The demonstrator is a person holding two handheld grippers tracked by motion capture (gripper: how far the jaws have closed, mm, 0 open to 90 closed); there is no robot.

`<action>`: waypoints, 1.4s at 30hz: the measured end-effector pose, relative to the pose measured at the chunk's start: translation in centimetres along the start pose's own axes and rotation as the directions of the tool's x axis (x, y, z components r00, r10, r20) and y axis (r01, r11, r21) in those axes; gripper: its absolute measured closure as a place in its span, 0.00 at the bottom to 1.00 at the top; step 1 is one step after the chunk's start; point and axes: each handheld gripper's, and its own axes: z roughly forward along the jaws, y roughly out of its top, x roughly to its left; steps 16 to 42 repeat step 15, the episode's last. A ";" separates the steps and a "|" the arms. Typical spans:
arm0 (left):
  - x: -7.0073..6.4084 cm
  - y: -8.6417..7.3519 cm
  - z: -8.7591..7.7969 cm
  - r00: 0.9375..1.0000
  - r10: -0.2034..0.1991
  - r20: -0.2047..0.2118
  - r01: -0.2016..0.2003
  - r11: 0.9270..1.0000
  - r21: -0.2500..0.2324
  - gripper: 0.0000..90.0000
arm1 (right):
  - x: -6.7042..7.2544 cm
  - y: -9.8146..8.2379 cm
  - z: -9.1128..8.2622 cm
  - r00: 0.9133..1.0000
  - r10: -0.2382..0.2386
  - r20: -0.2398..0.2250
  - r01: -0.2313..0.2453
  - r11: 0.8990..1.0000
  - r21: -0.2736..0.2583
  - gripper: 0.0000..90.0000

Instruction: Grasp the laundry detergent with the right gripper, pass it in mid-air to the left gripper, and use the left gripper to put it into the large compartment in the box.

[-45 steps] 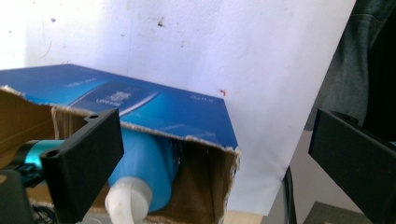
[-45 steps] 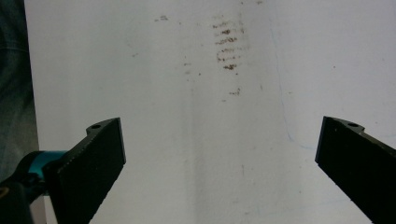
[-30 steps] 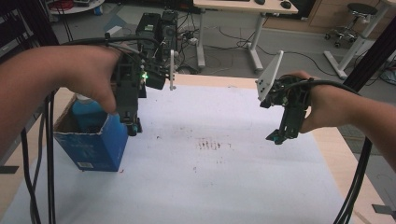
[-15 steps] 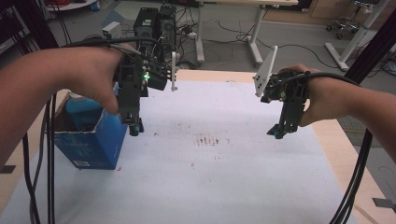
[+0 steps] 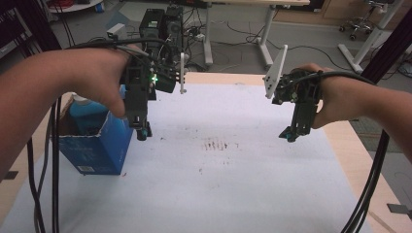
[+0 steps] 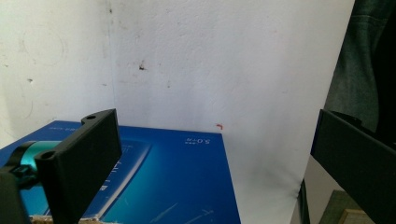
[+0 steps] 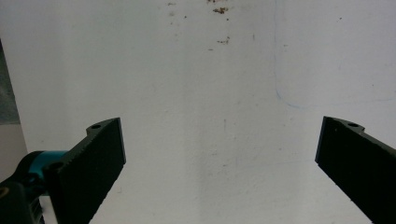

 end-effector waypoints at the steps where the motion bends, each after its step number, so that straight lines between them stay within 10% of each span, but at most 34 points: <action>1: 0.0 0.0 0.0 1.000 0.000 0.001 0.000 1.000 0.001 0.02 | 0.1 0.0 0.0 1.000 0.005 -0.001 -0.005 1.000 0.001 0.01; 42: 0.3 -0.3 -0.3 1.000 -0.008 0.001 0.008 1.000 -0.017 0.02 | 0.2 0.2 0.4 1.000 -0.001 -0.005 0.001 1.000 0.019 0.01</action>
